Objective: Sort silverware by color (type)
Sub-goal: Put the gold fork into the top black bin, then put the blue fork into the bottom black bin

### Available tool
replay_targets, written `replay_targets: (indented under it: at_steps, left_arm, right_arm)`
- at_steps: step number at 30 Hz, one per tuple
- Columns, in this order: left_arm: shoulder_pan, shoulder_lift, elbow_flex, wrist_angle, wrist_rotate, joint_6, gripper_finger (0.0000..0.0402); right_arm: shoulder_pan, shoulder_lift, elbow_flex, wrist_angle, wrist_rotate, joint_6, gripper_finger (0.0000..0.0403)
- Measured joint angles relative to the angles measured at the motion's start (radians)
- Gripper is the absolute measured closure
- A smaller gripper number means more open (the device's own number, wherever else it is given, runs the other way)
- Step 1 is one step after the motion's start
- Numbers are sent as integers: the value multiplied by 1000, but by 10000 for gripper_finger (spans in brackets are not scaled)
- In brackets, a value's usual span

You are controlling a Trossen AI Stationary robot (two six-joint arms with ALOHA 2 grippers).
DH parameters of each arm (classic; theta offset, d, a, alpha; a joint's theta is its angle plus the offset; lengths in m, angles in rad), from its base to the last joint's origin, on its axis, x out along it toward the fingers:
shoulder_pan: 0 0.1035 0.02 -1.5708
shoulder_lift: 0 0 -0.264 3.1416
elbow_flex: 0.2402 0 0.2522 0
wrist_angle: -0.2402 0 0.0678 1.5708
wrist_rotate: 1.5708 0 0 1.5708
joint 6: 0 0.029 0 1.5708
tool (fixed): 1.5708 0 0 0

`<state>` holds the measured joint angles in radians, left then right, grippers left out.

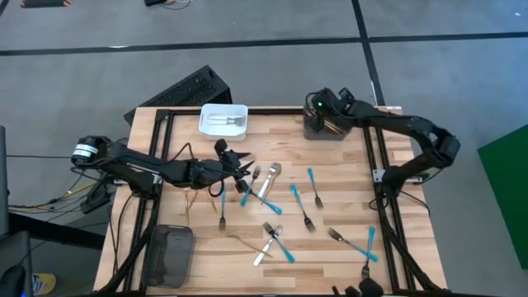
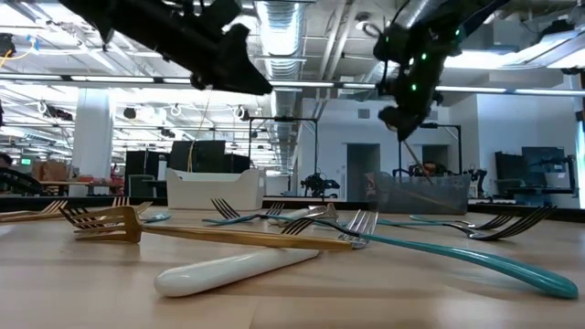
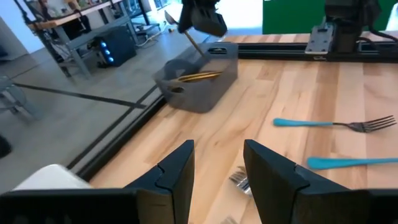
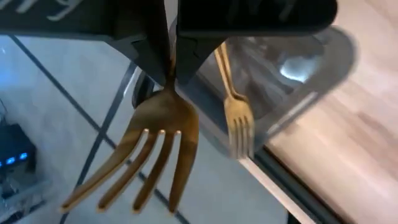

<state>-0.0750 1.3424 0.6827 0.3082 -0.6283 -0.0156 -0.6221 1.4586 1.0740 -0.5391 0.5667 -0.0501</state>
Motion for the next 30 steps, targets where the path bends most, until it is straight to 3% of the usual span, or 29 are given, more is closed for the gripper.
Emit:
replay_targets:
  at_steps: [11,20,25,30]
  left_arm:
    - [0,-195,0,-371,-154,-155,274]
    - [-13,-270,0,-602,-173,-322,274]
    - [-62,-277,0,-759,-194,-440,274]
    - [-117,-277,0,-929,-197,-628,274]
  right_arm:
    - [-22,95,0,-7,-47,-3,291]
    - [5,65,0,-9,-46,60,210]
    - [85,9,0,26,-58,103,199]
    - [173,-37,0,99,-229,111,205]
